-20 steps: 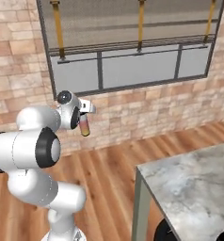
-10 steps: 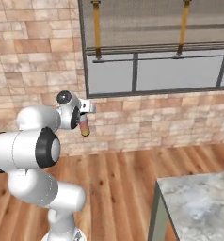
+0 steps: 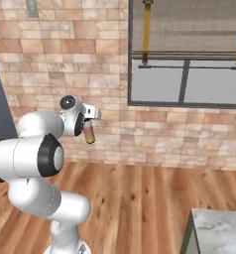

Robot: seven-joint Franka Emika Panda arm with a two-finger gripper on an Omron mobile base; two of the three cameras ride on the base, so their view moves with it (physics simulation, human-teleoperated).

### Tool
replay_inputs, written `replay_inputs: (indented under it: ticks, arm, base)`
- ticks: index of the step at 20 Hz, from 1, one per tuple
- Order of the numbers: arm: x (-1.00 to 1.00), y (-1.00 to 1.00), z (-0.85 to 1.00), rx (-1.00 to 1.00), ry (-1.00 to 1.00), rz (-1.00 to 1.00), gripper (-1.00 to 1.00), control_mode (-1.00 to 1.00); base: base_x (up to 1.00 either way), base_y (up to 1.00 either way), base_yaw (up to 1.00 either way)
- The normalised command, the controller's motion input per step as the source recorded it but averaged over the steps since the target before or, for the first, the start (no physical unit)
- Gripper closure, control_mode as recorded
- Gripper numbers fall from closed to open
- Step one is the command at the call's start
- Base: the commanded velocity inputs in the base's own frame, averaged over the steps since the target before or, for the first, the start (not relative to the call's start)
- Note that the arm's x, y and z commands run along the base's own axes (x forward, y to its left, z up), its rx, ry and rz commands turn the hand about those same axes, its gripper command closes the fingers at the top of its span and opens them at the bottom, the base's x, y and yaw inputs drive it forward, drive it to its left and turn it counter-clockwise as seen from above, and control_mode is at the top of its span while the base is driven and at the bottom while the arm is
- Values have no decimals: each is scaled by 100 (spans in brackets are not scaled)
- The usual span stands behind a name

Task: Place the large bottle from the dining counter next to the other large bottle outside the sink, and place the small bottle from the dining counter next to the other small bottle inside the sink.

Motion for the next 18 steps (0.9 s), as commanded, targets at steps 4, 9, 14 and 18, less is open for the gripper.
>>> replay_inputs:
  ticks: [4,9,14,18]
  arm:
    - [0,0,0,0,0,0,100,100]
    - [0,0,0,0,0,0,100,100]
    - [0,0,0,0,0,0,100,100]
    - [0,0,0,0,0,0,100,100]
  base:
    - [0,47,42]
    - [0,56,40]
    - [4,60,34]
    - [8,56,34]
